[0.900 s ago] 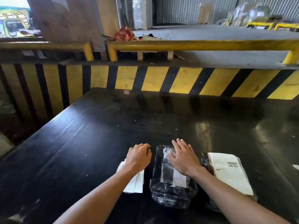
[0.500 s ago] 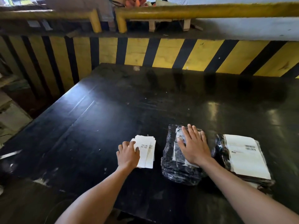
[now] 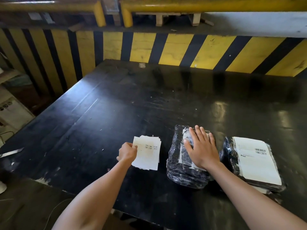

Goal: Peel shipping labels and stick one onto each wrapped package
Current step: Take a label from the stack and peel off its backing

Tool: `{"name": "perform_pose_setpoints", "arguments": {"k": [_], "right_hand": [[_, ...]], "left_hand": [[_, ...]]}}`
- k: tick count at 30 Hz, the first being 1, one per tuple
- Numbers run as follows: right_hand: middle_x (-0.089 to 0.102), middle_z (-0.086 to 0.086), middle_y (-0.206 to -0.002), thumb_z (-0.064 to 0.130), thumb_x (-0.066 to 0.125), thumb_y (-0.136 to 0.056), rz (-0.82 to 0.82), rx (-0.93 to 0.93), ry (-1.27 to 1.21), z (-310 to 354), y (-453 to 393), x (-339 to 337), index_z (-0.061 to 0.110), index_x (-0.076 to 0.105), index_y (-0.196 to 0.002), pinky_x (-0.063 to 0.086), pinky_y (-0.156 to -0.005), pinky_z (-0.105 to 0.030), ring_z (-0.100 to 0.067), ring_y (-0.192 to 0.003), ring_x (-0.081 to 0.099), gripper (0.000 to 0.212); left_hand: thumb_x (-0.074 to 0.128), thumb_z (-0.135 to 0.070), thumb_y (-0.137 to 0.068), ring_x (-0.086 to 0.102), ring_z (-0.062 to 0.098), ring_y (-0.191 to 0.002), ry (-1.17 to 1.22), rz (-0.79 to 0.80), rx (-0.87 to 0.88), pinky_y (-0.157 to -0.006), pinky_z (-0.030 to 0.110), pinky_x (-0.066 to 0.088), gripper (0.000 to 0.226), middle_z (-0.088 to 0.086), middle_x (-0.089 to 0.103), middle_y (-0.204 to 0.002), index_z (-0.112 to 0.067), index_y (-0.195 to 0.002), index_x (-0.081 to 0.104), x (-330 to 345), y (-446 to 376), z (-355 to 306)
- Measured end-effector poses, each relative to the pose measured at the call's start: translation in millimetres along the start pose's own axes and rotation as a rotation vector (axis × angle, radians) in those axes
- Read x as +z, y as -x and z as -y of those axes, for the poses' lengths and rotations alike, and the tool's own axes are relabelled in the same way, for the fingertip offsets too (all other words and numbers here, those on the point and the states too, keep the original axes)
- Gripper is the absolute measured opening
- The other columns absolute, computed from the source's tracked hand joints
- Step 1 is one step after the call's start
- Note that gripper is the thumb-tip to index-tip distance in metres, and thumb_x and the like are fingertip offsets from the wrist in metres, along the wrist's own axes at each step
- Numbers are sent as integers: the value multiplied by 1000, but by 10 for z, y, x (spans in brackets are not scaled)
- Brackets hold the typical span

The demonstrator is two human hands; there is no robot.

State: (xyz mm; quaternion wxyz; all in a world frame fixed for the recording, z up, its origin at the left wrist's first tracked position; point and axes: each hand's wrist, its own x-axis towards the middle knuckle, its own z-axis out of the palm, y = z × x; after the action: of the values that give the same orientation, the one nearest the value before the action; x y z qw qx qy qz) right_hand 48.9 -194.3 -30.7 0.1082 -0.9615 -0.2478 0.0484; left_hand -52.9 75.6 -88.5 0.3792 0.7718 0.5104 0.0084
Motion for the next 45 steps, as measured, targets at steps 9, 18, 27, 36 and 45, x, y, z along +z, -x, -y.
{"name": "perform_pose_setpoints", "arguments": {"k": [9,18,27,36,45], "right_hand": [[-6,2,-166,59,16,-98,10,-2,-29,-10,-7,-19,27,3,-158,-8,-122,-42,-13,-151,-11,69],[50,4,-146,44,44,-101,62,150,-1147,-44,-22,-607,20,54,-138,30,-109,-29,-12,-137,41,46],[74,-12,-91,14,62,-94,-71,273,-1683,1,202,-997,9,64,-90,53,-64,-24,-18,-79,70,7],[74,-14,-96,18,64,-93,-90,181,-1783,16,282,-1172,11,65,-99,51,-90,-41,-24,-83,71,10],[74,-14,-101,31,62,-89,-4,83,-1771,-59,349,-1292,14,66,-98,50,-84,-36,-29,-99,71,20]], "left_hand": [[55,-20,-100,65,22,-100,353,96,355,-91,45,56,9,5,69,-111,-18,-107,59,-283,274,-540],[48,-17,-103,66,25,-102,394,304,722,-85,40,58,12,3,68,-110,-19,-104,60,-432,860,-1338],[58,-19,-98,59,22,-110,251,231,886,-94,41,55,15,-3,61,-116,-26,-112,58,-312,1135,-1663],[70,-19,-90,59,4,-79,342,108,1168,-67,13,50,16,-6,59,-99,-23,-104,65,-110,1643,-1718],[67,-14,-93,63,9,-83,353,105,1178,-68,13,54,10,-2,61,-108,-19,-102,69,-157,1696,-1732]]}}
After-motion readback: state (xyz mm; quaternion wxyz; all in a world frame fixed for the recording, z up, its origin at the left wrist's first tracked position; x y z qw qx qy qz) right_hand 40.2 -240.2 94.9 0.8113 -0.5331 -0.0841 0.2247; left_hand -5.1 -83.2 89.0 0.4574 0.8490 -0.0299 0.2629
